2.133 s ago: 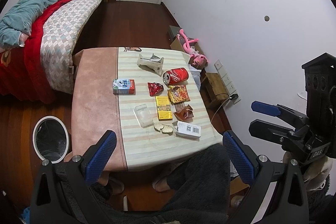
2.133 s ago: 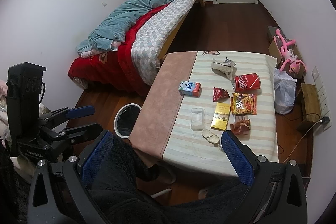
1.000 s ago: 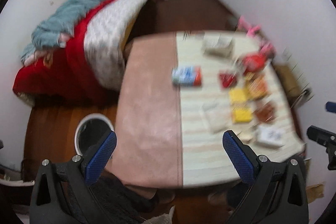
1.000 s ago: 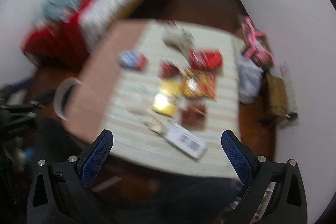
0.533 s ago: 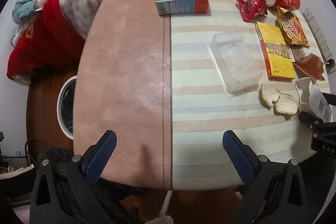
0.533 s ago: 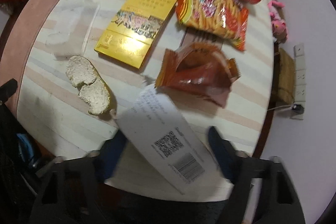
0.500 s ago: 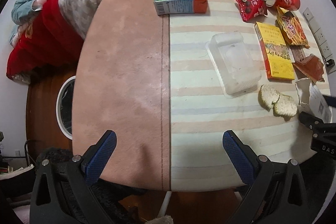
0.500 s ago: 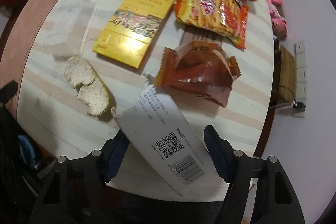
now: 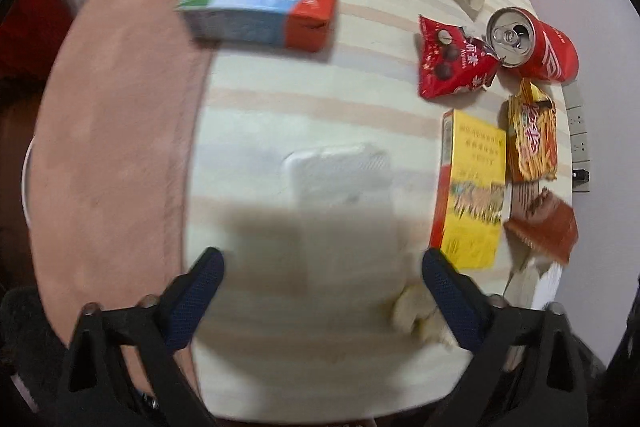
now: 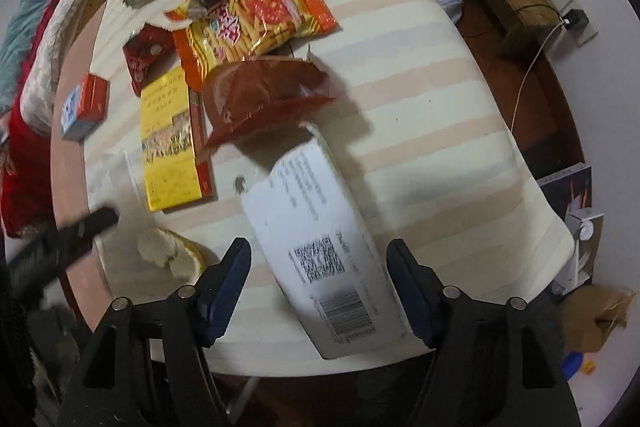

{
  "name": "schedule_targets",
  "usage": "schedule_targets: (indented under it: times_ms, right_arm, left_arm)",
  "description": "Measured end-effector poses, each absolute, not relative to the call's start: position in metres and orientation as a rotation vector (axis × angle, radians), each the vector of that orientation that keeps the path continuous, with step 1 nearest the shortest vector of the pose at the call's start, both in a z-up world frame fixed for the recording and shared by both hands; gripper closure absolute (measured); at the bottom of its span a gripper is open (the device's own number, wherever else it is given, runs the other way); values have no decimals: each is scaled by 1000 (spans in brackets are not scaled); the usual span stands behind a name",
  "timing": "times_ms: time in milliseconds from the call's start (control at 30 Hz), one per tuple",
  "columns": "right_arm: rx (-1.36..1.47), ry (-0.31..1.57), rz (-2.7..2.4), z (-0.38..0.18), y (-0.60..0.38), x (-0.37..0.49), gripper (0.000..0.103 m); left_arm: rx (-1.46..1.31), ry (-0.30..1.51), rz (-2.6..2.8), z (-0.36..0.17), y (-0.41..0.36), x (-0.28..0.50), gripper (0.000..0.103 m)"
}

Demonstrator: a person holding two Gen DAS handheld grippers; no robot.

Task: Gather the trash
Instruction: 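Grasp the clear plastic tray with the left tool while the right tool grasps the white receipt, then carry tray and receipt over the white bin and open both tools to drop them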

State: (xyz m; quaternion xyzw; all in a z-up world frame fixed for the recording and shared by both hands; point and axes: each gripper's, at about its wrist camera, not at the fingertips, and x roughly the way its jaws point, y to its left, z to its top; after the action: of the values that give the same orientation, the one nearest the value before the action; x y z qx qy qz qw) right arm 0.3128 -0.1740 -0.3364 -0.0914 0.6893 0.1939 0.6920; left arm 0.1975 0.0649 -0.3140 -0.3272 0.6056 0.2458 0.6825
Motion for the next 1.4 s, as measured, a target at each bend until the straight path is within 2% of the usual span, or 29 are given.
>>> schedule_targets:
  times_ms: [67,100,133,167,200,233,500,533,633,833,933,1100,1233,1400]
  right_arm:
    - [-251,1530,446,-334,-177,306,31]
    - [-275,1522,450,-332,-176,302,31]
    - [-311,1503,458,-331,-175,297,31]
    - [-340,1483,463,-330,-172,293,33]
    - [-367,1464,469,-327,-170,291,37]
    - [-384,1451,471,-323,-167,289,50]
    - [-320,1507,494,-325,-170,258,49]
    - [-334,1501,493,-327,-168,258,49]
    - [-385,1480,479,-330,-161,255,47]
    - [-453,1404,466,-321,-145,238,51]
    - [-444,1343,488,-292,-147,222,51]
    - [-395,1221,559,-225,-147,191,51]
    - [-342,1160,648,-178,-129,175,51]
    - [-292,1146,796,-148,-76,149,51]
  left_arm:
    - [-697,1360,568,-315,62,207,26]
    - [-668,1333,562,-312,60,211,35]
    - [-614,1322,574,-308,57,213,52]
    - [-588,1327,584,-307,53,213,53]
    - [-567,1322,572,-306,49,213,55]
    - [-534,1317,565,-304,45,212,60]
    - [-319,1372,563,-296,6,178,60]
    - [-310,1378,565,-299,3,174,57]
    - [-312,1357,568,-301,-1,167,55]
    - [-296,1314,603,-291,6,139,60]
    - [-292,1267,612,-274,-2,123,60]
    - [-299,1117,634,-209,-8,97,60]
    - [-312,996,653,-160,16,67,60]
    - [-352,899,698,-127,72,17,60]
